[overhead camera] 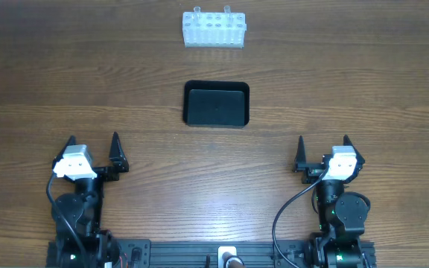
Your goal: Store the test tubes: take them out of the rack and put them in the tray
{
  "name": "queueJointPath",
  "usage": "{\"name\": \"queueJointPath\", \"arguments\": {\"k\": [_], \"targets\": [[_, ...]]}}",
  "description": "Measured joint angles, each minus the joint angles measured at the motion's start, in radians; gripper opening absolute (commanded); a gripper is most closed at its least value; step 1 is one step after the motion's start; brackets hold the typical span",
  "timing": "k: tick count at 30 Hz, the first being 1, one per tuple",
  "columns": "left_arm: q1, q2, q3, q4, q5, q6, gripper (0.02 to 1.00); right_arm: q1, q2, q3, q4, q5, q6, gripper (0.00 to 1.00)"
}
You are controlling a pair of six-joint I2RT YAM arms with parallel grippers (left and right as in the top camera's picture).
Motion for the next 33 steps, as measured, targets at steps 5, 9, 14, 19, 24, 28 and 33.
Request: {"name": "queueJointPath", "arguments": {"k": [5, 9, 14, 19, 24, 28, 33], "targets": [[0.000, 0.000, 0.000, 0.000, 0.000, 0.000, 0.998, 0.000, 0.000, 0.000, 0.000, 0.000, 0.000, 0.991], [0.000, 0.000, 0.000, 0.000, 0.000, 0.000, 0.996, 0.000, 0.000, 0.000, 0.000, 0.000, 0.000, 0.991], [0.000, 0.000, 0.000, 0.000, 0.000, 0.000, 0.998, 0.000, 0.000, 0.000, 0.000, 0.000, 0.000, 0.993], [0.000, 0.012, 0.002, 0.001, 0.007, 0.000, 0.996, 0.000, 0.000, 0.000, 0.000, 0.000, 0.000, 0.993], [0.000, 0.144, 0.090, -0.008, 0.012, 0.000, 0.998, 0.000, 0.000, 0.000, 0.000, 0.000, 0.000, 0.991], [0.000, 0.280, 0.230, -0.006, 0.014, 0.000, 0.996, 0.000, 0.000, 0.000, 0.000, 0.000, 0.000, 0.991], [0.000, 0.489, 0.433, -0.011, 0.015, 0.000, 0.996, 0.000, 0.000, 0.000, 0.000, 0.000, 0.000, 0.991]]}}
